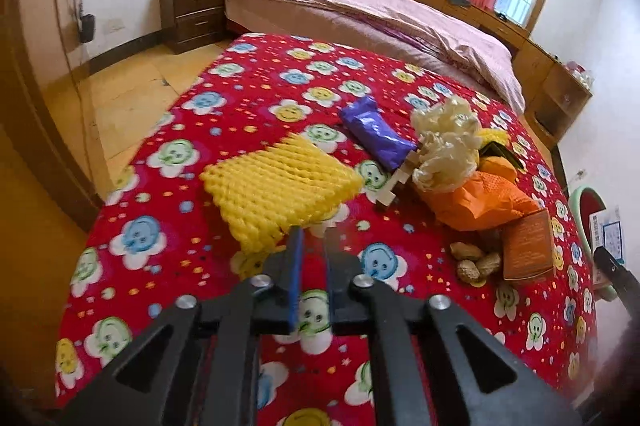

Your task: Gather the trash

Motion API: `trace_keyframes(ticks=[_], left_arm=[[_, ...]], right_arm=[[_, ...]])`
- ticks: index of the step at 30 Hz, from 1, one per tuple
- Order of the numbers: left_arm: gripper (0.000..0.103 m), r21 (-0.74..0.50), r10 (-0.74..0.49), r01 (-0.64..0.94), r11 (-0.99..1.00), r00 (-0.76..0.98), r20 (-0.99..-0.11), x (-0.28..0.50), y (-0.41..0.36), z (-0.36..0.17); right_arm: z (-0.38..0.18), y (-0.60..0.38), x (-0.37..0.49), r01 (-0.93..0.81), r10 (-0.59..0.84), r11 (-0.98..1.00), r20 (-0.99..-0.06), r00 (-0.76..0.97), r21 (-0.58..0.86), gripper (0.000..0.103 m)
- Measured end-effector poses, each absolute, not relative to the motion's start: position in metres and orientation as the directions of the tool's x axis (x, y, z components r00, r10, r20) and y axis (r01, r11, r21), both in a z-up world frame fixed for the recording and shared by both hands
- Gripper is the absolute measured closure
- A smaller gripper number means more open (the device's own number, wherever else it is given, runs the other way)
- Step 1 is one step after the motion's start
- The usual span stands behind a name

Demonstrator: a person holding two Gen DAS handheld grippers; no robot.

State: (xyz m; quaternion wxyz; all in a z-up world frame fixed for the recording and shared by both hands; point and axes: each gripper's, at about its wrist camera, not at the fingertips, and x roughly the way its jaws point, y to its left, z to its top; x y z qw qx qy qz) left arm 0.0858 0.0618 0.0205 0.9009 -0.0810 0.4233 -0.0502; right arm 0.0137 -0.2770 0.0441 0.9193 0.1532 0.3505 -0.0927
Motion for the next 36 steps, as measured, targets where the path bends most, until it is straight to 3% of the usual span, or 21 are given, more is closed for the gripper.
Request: trace_keyframes(ticks=[3,5,13,18,26,36], left_arm=[[0.06,-0.173,-0.119,-0.022,0.985,0.642,-0.757,0.088,0.07,0.023],[0.057,-0.148,-0.08,-0.054,0.987,0.639,-0.765,0.091,0.075,0.024],[0.056,-0.174,-0.099,-0.075,0.982,0.581,-0.808,0.093,0.086,0.018],[0.044,-0.098,-0.038,-0.068,0.993,0.597,-0.801,0.089,0.088,0.02],[0.043,-0.038,0.029,-0.098,0.994,0.6,-0.799,0.129,0.103,0.015],[0.043,-0.093,-0.029,-0.085,0.992,0.564,-0.825,0.143,0.108,-0.003]], right_arm=[[0.043,-0.278,0.015,0.271,-0.048,0.935,-0.674,0.737,0.229,0.078],[0.042,-0.277,0.016,0.266,-0.043,0.936,-0.676,0.736,0.23,0.078],[0.041,-0.277,0.013,0.263,-0.037,0.937,-0.684,0.729,0.23,0.078],[0.038,-0.277,0.013,0.266,-0.036,0.937,-0.695,0.718,0.226,0.078],[0.035,-0.271,0.017,0.255,-0.026,0.942,-0.708,0.706,0.22,0.078],[0.036,-0.271,0.018,0.259,-0.035,0.943,-0.713,0.701,0.208,0.078]])
